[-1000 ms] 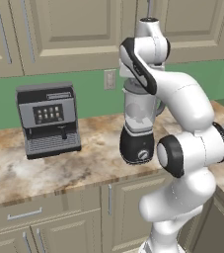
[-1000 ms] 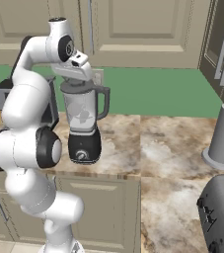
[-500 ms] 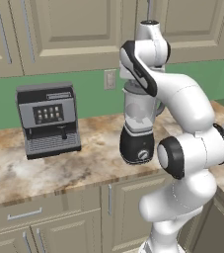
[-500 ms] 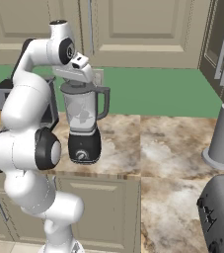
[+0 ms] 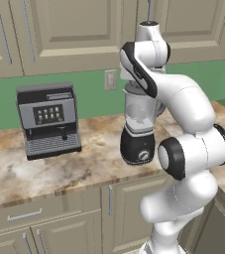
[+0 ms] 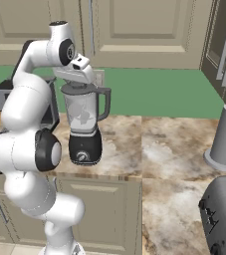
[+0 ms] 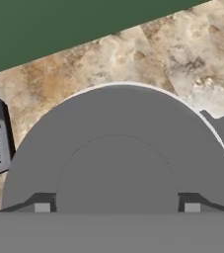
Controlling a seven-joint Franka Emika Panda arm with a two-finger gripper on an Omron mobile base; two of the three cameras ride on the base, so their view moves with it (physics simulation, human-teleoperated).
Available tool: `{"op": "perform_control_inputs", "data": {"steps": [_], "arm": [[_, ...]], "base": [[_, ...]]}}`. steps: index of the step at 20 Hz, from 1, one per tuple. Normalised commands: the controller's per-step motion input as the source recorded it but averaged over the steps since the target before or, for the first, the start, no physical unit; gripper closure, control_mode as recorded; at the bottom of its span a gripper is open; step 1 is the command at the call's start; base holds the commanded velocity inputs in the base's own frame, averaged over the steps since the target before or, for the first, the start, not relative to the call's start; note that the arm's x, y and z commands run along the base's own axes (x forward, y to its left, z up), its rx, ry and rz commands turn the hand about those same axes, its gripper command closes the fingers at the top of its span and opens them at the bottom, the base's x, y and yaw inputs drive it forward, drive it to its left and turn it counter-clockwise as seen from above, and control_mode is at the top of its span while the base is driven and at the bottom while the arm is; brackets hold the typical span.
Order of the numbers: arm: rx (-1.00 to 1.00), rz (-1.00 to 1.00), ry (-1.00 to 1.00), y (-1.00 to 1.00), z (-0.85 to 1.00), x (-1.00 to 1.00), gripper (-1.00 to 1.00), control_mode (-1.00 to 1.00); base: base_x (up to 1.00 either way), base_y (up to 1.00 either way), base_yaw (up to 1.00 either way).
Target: Grab the garlic and onion from the fridge, place them in the blender, close the lid, and turn on the blender to create a marinade.
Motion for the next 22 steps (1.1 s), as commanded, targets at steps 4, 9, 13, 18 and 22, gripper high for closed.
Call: {"op": "perform_control_inputs", "data": {"steps": [4,9,13,18,22], "arm": [[0.0,0.0,0.0,0.0,-0.05,0.0,-1.0,-1.0],[0.0,0.0,-0.06,0.0,0.12,0.0,-1.0,-1.0],[0.0,0.0,-0.09,0.0,0.31,0.0,-1.0,-1.0],[0.0,0.0,-0.08,0.0,0.11,0.0,-1.0,-1.0],[0.0,0.0,-0.15,0.0,0.15,-0.59,-1.0,-1.0]], "base": [[0.0,0.0,0.0],[0.0,0.0,0.0],[0.0,0.0,0.0],[0.0,0.0,0.0],[0.0,0.0,0.0]]}}
